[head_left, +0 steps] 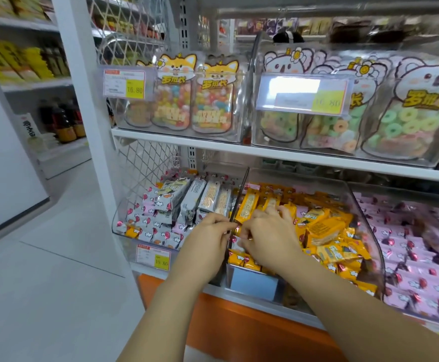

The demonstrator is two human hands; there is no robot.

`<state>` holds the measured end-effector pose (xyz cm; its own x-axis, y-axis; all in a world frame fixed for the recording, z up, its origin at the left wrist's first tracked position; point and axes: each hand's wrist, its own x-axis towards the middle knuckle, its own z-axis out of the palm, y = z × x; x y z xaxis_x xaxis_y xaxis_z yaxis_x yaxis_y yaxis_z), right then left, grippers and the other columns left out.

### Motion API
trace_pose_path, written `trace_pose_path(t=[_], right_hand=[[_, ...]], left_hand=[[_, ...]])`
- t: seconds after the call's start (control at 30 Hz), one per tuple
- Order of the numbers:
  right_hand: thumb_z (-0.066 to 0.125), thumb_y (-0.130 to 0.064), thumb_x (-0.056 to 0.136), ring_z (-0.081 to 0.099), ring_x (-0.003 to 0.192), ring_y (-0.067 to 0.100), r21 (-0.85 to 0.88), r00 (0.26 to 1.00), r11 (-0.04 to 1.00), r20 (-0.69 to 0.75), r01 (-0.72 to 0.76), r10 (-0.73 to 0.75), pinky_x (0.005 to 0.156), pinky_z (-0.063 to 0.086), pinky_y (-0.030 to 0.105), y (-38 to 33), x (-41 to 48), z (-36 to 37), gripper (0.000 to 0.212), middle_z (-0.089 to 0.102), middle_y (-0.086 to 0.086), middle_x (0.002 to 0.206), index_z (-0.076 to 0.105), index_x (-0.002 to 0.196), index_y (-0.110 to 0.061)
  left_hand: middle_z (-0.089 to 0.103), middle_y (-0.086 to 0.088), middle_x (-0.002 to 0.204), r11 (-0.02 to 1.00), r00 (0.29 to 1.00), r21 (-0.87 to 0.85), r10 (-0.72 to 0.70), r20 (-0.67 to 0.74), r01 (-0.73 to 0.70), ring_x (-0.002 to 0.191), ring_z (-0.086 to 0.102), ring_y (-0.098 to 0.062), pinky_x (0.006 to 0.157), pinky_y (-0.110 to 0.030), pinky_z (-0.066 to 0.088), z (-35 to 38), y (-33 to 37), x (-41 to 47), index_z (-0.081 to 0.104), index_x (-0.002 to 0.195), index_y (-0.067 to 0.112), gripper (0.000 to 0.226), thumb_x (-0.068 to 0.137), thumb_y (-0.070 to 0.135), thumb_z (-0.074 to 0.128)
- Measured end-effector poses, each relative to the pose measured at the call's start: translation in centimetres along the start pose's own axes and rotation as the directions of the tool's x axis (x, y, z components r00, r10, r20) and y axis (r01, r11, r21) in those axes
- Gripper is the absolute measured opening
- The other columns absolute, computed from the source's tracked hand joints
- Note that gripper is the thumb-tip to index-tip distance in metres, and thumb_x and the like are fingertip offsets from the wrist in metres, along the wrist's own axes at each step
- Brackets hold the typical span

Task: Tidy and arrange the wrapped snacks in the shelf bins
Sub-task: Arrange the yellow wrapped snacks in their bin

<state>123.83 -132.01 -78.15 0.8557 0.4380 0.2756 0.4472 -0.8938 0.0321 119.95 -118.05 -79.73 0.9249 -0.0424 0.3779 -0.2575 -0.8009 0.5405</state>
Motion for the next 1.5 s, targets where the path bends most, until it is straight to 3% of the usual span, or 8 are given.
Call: trace_pose_path(t=[0.23, 0.43, 0.57, 0.77, 1.13, 1.27, 1.37, 1.5], right_hand=[[0.051, -0.032, 0.094, 0.048, 0.057, 0.006, 0.500, 0.970, 0.866, -0.210, -0.002, 0.123, 0.058, 0.034, 0.022, 0.0, -0.4, -3.1, 0.015, 0.052, -0.009, 0.069, 0.053, 0.083, -0.023], [0.052, -0.017, 0.095, 0.062, 0.066, 0.002, 0.766, 0.862, 0.609, -0.436, 0.206, 0.258, 0.055, 0.042, 0.010, -2.0, -1.6, -5.0, 0.006, 0.062, -0.002, 0.086, 0.056, 0.095, -0.023], [0.057, -0.008, 0.091, 0.057, 0.086, 0.002, 0.657, 0.832, 0.679, -0.541, 0.327, 0.124, 0.075, 0.046, 0.011, -3.1, -1.1, -4.6, 0.004, 0.056, -0.007, 0.105, 0.060, 0.091, -0.012], [0.054, -0.019, 0.093, 0.045, 0.103, -0.001, 0.555, 0.964, 0.817, -0.265, 0.160, -0.009, 0.084, 0.037, 0.013, -2.9, 0.6, -1.7, 0.007, 0.050, -0.010, 0.117, 0.059, 0.092, -0.014], [0.052, -0.023, 0.095, 0.029, 0.138, 0.013, 0.418, 0.998, 0.906, -0.040, 0.068, -0.057, 0.117, 0.016, 0.042, -2.3, 2.8, -0.7, 0.041, 0.037, -0.009, 0.148, 0.047, 0.135, -0.031], [0.055, -0.024, 0.093, 0.045, 0.116, 0.014, 0.346, 0.969, 0.921, -0.222, 0.180, -0.106, 0.106, 0.024, 0.035, -2.9, 1.6, -1.2, 0.025, 0.061, -0.011, 0.118, 0.065, 0.116, -0.028], [0.048, -0.030, 0.096, 0.048, 0.107, 0.011, 0.254, 0.959, 0.929, -0.156, 0.270, -0.236, 0.097, 0.017, 0.026, -4.0, 1.1, -1.2, 0.023, 0.067, -0.015, 0.105, 0.067, 0.110, -0.032], [0.041, -0.026, 0.099, 0.054, 0.098, 0.013, 0.213, 0.957, 0.933, -0.071, 0.289, -0.280, 0.093, 0.013, 0.025, -5.4, 2.0, -0.1, 0.029, 0.070, -0.011, 0.101, 0.064, 0.114, -0.035]], left_hand=[[0.060, 0.005, 0.121, 0.998, 0.991, -0.036, -0.063, -0.118, 0.059, 0.106, 0.055, -0.009, 0.090, -0.015, 0.038, -1.4, -1.3, -0.4, 0.062, 0.124, 0.019, 0.035, 0.095, 0.005, 0.049], [0.064, 0.004, 0.115, 0.967, 0.941, -0.056, -0.256, -0.223, 0.250, 0.100, 0.057, -0.010, 0.081, -0.020, 0.041, -3.1, -3.2, -0.9, 0.066, 0.114, 0.019, 0.029, 0.095, 0.007, 0.048], [0.064, 0.004, 0.114, 0.965, 0.938, -0.091, -0.259, -0.231, 0.244, 0.096, 0.054, -0.006, 0.081, -0.018, 0.040, -3.3, -3.4, -0.8, 0.066, 0.115, 0.018, 0.030, 0.094, 0.005, 0.049], [0.063, 0.004, 0.117, 0.963, 0.944, -0.142, -0.254, -0.212, 0.228, 0.104, 0.058, -0.010, 0.088, -0.020, 0.043, -3.0, -3.9, -0.2, 0.063, 0.119, 0.019, 0.033, 0.094, 0.003, 0.048], [0.053, 0.013, 0.111, 0.979, 0.970, -0.143, -0.172, -0.169, 0.148, 0.099, 0.049, -0.001, 0.079, 0.003, 0.033, -3.2, -4.7, 0.3, 0.065, 0.114, 0.017, 0.035, 0.093, -0.002, 0.046], [0.061, 0.013, 0.096, 0.965, 0.951, -0.177, -0.230, -0.207, 0.195, 0.086, 0.057, 0.003, 0.074, -0.005, 0.043, -3.8, -4.8, 0.4, 0.067, 0.100, 0.020, 0.035, 0.091, -0.005, 0.045], [0.061, 0.014, 0.074, 0.934, 0.894, -0.160, -0.352, -0.276, 0.318, 0.063, 0.055, 0.001, 0.051, -0.013, 0.038, -4.8, -4.9, -0.1, 0.061, 0.077, 0.023, 0.033, 0.088, -0.003, 0.044], [0.067, 0.010, 0.084, 0.890, 0.853, -0.044, -0.448, -0.267, 0.454, 0.066, 0.055, -0.007, 0.054, -0.022, 0.037, -5.6, -5.9, -1.2, 0.059, 0.075, 0.033, 0.036, 0.087, 0.003, 0.046]])
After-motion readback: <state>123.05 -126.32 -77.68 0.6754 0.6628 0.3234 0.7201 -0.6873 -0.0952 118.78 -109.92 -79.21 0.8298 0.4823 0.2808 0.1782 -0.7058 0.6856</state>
